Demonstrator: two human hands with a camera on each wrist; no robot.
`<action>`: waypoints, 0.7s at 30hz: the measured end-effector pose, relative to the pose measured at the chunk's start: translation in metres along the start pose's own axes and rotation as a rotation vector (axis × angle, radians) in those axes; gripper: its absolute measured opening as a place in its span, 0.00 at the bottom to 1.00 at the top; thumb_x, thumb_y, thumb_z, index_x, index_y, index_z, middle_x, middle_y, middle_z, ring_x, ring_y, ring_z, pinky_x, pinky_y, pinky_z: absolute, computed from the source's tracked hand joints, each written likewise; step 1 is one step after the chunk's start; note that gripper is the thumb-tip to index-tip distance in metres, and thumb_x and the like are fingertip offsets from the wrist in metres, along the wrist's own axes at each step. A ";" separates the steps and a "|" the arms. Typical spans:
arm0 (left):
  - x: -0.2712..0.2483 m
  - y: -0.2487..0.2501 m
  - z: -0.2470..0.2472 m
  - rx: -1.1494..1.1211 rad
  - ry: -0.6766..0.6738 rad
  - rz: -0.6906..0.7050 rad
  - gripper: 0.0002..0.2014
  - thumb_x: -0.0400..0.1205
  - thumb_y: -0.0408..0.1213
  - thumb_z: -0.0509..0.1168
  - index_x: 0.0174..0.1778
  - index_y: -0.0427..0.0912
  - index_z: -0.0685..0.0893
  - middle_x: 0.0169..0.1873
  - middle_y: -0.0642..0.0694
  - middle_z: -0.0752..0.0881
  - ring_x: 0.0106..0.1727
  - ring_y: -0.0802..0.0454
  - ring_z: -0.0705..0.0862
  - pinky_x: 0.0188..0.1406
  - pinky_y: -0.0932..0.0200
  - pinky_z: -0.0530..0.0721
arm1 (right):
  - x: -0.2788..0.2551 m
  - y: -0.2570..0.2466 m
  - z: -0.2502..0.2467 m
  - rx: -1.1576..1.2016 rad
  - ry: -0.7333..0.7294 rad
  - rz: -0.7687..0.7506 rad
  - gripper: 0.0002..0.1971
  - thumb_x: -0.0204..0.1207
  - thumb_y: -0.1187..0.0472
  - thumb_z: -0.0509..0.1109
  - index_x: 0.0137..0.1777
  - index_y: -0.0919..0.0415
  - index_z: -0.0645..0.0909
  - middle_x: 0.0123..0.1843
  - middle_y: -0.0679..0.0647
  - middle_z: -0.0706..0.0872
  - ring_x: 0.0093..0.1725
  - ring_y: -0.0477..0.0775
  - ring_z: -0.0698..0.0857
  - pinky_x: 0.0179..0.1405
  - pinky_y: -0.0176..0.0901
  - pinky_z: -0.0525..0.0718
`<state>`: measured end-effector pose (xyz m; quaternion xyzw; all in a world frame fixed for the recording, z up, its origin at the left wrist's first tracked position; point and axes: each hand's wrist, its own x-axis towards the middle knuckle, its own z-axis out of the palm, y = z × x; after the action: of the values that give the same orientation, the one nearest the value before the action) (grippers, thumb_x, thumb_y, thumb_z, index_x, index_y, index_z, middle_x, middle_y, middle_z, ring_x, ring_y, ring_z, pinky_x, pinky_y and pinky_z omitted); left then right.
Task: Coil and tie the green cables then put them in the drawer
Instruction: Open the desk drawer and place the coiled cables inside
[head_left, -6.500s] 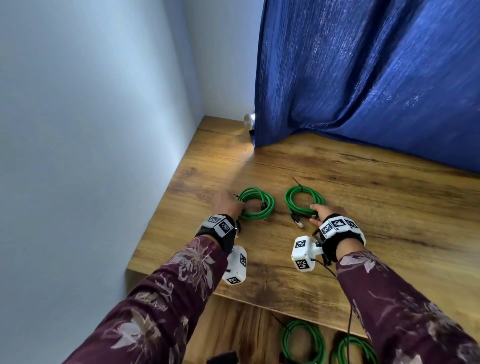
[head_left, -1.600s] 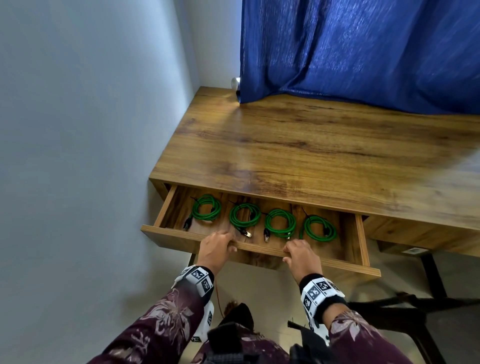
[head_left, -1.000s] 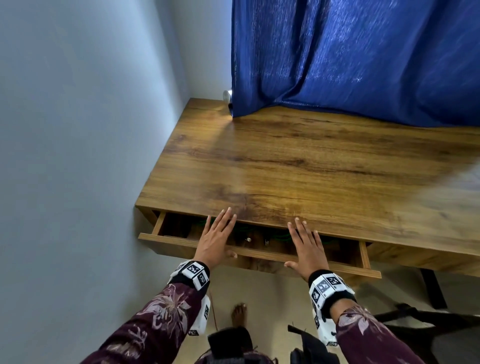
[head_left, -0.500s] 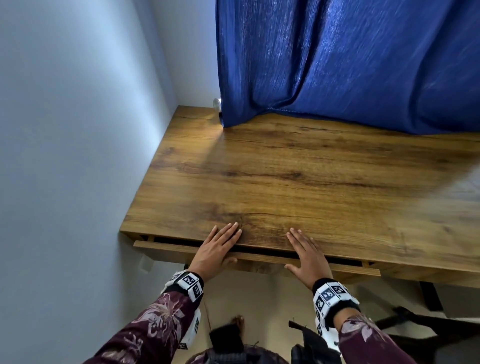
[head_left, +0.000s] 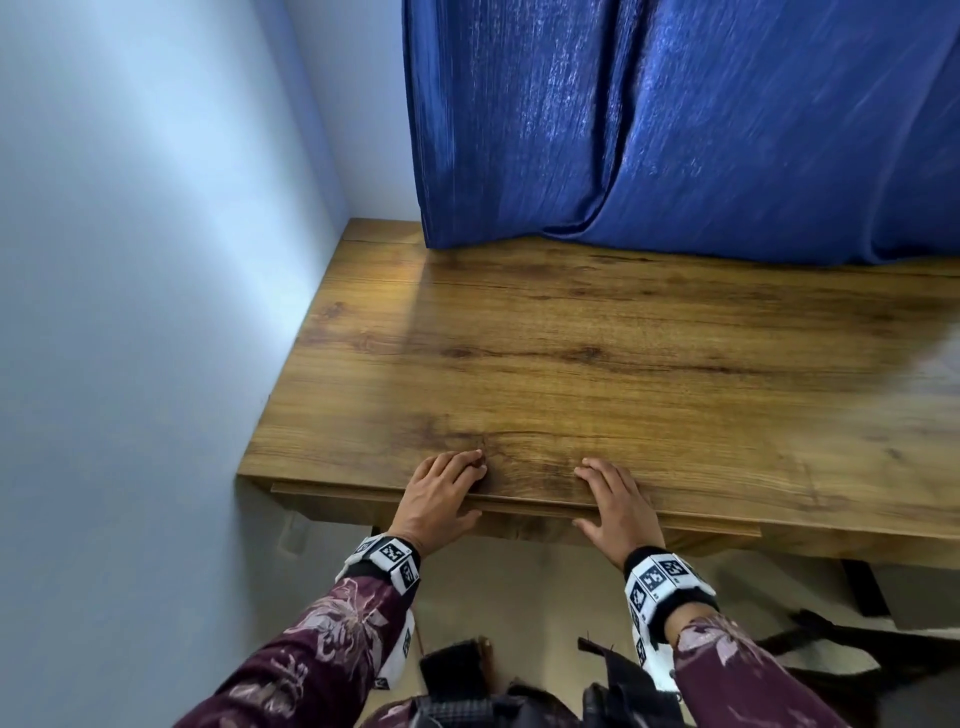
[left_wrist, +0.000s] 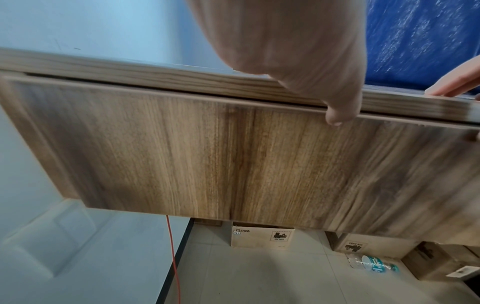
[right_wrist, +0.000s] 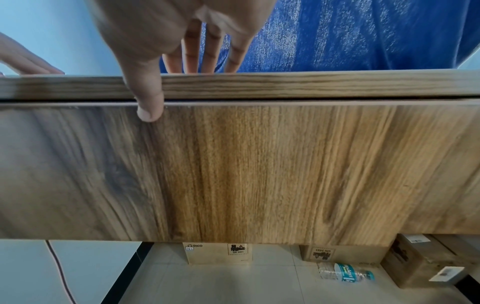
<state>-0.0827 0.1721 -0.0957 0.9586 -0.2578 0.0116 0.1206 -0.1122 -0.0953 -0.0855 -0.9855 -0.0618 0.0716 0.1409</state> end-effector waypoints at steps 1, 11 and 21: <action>0.000 0.001 0.001 0.006 0.001 -0.007 0.30 0.61 0.55 0.71 0.59 0.50 0.81 0.64 0.53 0.81 0.61 0.53 0.78 0.62 0.56 0.77 | 0.000 -0.001 0.000 -0.009 -0.006 0.000 0.34 0.70 0.52 0.74 0.76 0.54 0.67 0.78 0.49 0.65 0.78 0.53 0.63 0.76 0.53 0.67; 0.003 0.007 0.001 0.080 0.027 -0.031 0.28 0.59 0.54 0.72 0.56 0.51 0.82 0.57 0.54 0.84 0.55 0.54 0.81 0.56 0.58 0.78 | 0.001 -0.007 -0.004 -0.049 -0.037 0.018 0.31 0.75 0.51 0.69 0.77 0.53 0.63 0.79 0.47 0.62 0.78 0.50 0.61 0.76 0.48 0.66; 0.008 0.012 -0.007 0.139 0.031 -0.044 0.30 0.55 0.54 0.76 0.53 0.48 0.83 0.46 0.52 0.84 0.47 0.52 0.83 0.44 0.57 0.83 | 0.002 -0.012 -0.007 -0.081 0.057 0.000 0.31 0.55 0.58 0.85 0.60 0.58 0.81 0.63 0.53 0.83 0.61 0.58 0.83 0.55 0.54 0.84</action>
<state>-0.0820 0.1596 -0.0856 0.9698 -0.2334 0.0417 0.0579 -0.1102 -0.0859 -0.0759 -0.9920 -0.0608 0.0408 0.1026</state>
